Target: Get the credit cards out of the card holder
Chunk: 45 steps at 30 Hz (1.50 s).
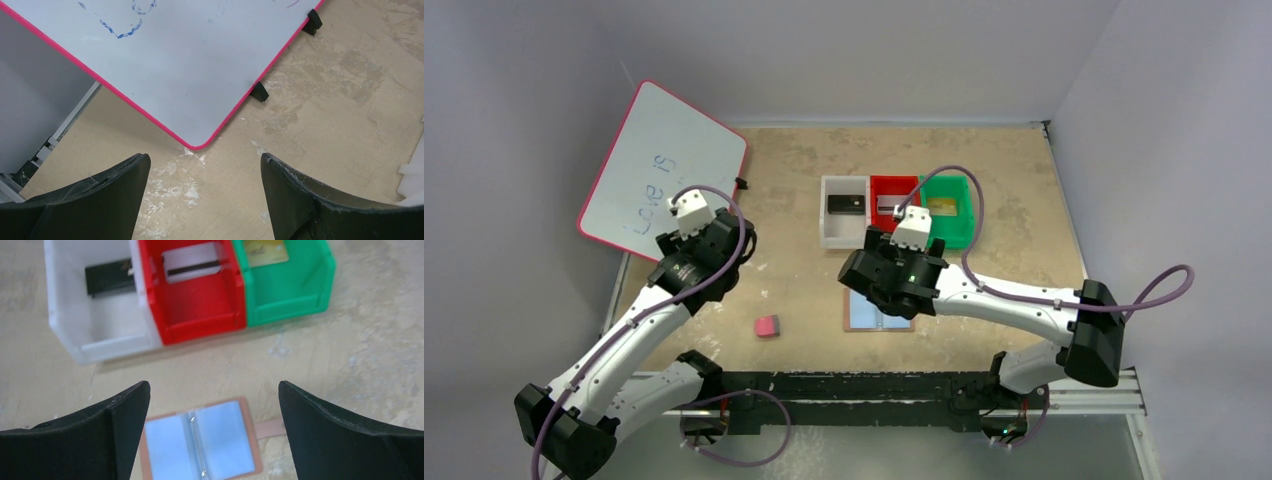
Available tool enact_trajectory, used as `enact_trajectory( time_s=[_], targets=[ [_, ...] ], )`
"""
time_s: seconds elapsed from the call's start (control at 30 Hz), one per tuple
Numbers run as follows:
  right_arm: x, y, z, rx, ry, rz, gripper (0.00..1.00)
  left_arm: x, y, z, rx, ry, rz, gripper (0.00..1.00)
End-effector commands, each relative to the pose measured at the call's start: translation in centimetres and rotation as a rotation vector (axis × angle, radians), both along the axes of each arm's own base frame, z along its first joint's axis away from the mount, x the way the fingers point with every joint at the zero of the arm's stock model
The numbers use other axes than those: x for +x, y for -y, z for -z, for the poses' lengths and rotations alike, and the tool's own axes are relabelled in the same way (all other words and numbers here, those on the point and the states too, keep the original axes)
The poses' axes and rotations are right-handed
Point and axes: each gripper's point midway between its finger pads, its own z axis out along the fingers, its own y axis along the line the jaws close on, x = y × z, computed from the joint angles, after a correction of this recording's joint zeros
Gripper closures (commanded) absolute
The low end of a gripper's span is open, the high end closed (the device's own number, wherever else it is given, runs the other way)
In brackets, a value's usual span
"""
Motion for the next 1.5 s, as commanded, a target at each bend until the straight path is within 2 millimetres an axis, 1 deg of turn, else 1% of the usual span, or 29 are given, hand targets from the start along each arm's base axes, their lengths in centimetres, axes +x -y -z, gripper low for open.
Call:
enact_trajectory(
  time_s=[0.0, 0.1, 0.2, 0.3, 0.37, 0.53, 0.6, 0.67, 0.73, 0.77, 0.8, 0.87, 0.9, 0.93, 0.97, 1.0, 1.03, 1.07, 1.1, 1.13, 1.17, 1.2, 1.23, 1.3, 1.33, 1.37, 1.4, 1.43, 1.47],
  targets=[
    [0.7, 6.1, -5.0, -0.145, 0.260, 0.186, 0.00, 0.5, -1.1, -1.7, 0.001, 0.107, -0.085, 0.17],
    [1.0, 7.5, -6.1, -0.260, 0.346, 0.185, 0.00, 0.6, -1.1, -1.8, 0.001, 0.117, -0.092, 0.16],
    [1.3, 8.4, -6.4, -0.326, 0.393, 0.193, 0.00, 0.6, -1.2, -1.9, -0.001, 0.126, -0.096, 0.16],
    [2.1, 10.0, -6.5, -0.302, 0.375, 0.266, 0.00, 0.5, -1.2, -1.9, -0.003, 0.128, -0.097, 0.15],
    [2.8, 11.4, -6.4, -0.280, 0.323, 0.330, 0.00, 0.4, -1.2, -1.9, -0.009, 0.129, -0.090, 0.15],
    [4.3, 14.2, -7.0, -0.327, 0.252, 0.437, 0.00, 0.4, -0.9, -2.1, -0.055, 0.151, -0.093, 0.14],
    [4.8, 14.9, -7.1, -0.336, 0.255, 0.472, 0.00, 0.8, -0.2, -2.3, -0.096, 0.168, -0.080, 0.14],
    [5.1, 15.0, -8.2, -0.299, 0.278, 0.496, 0.00, 1.1, 0.2, -2.8, -0.120, 0.178, -0.071, 0.14],
    [5.4, 13.6, -8.9, -0.126, 0.241, 0.496, 0.00, 1.4, 0.4, -3.4, -0.126, 0.184, -0.072, 0.14],
    [5.8, 12.2, -9.4, -0.022, 0.216, 0.469, 0.00, 1.6, 0.5, -3.8, -0.128, 0.189, -0.073, 0.14],
    [6.3, 10.4, -9.8, 0.033, 0.168, 0.385, 0.00, 1.7, 0.6, -4.0, -0.130, 0.191, -0.072, 0.14],
    [7.8, 5.3, -10.9, 0.179, 0.139, 0.139, 0.00, 2.0, 0.9, -4.3, -0.140, 0.191, -0.065, 0.14],
    [7.8, 3.1, -11.3, 0.280, 0.139, 0.036, 0.00, 2.1, 1.0, -4.4, -0.146, 0.191, -0.062, 0.14],
    [7.2, 0.0, -11.4, 0.406, 0.108, -0.100, 0.00, 2.1, 1.1, -4.4, -0.152, 0.190, -0.058, 0.14],
    [6.8, -1.5, -11.9, 0.470, 0.119, -0.187, 0.00, 2.1, 1.3, -4.4, -0.156, 0.189, -0.053, 0.14],
    [6.8, -3.1, -13.6, 0.526, 0.180, -0.289, 0.00, 2.2, 1.4, -4.5, -0.158, 0.187, -0.047, 0.14],
    [5.9, -4.8, -14.1, 0.560, 0.188, -0.413, 0.00, 2.1, 1.5, -4.6, -0.162, 0.185, -0.038, 0.14],
    [5.2, -5.8, -14.5, 0.555, 0.209, -0.517, 0.00, 2.1, 1.6, -4.7, -0.165, 0.184, -0.027, 0.14],
    [4.7, -6.6, -15.1, 0.533, 0.245, -0.604, 0.00, 2.1, 1.8, -4.8, -0.166, 0.178, -0.009, 0.14],
    [4.5, -7.1, -14.9, 0.463, 0.264, -0.685, 0.00, 2.1, 2.0, -5.0, -0.169, 0.176, 0.010, 0.14],
    [4.9, -6.9, -14.3, 0.383, 0.260, -0.693, 0.00, 2.1, 2.1, -5.2, -0.171, 0.175, 0.024, 0.14],
    [6.1, -5.6, -14.2, 0.312, 0.246, -0.619, 0.00, 2.1, 2.2, -5.5, -0.171, 0.175, 0.035, 0.14],
    [7.6, -4.1, -13.4, 0.236, 0.214, -0.537, 0.00, 2.2, 2.4, -5.7, -0.169, 0.172, 0.050, 0.14],
    [10.7, -0.2, -11.2, 0.105, 0.115, -0.393, 0.00, 2.4, 2.6, -6.2, -0.158, 0.167, 0.072, 0.13],
    [12.3, 2.2, -10.8, 0.084, 0.087, -0.331, 0.00, 2.6, 2.6, -6.7, -0.149, 0.167, 0.071, 0.13],
    [13.5, 3.9, -10.7, 0.087, 0.077, -0.314, 0.00, 2.9, 2.7, -6.9, -0.137, 0.163, 0.077, 0.12],
    [14.5, 5.8, -11.1, 0.097, 0.085, -0.292, 0.00, 3.3, 2.7, -7.4, -0.120, 0.163, 0.077, 0.12],
    [15.1, 7.5, -11.9, 0.098, 0.116, -0.265, 0.00, 3.7, 2.7, -7.8, -0.097, 0.157, 0.074, 0.12],
    [15.5, 8.7, -13.1, 0.084, 0.160, -0.247, 0.00, 4.3, 2.8, -8.7, -0.077, 0.160, 0.071, 0.11]
  ],
)
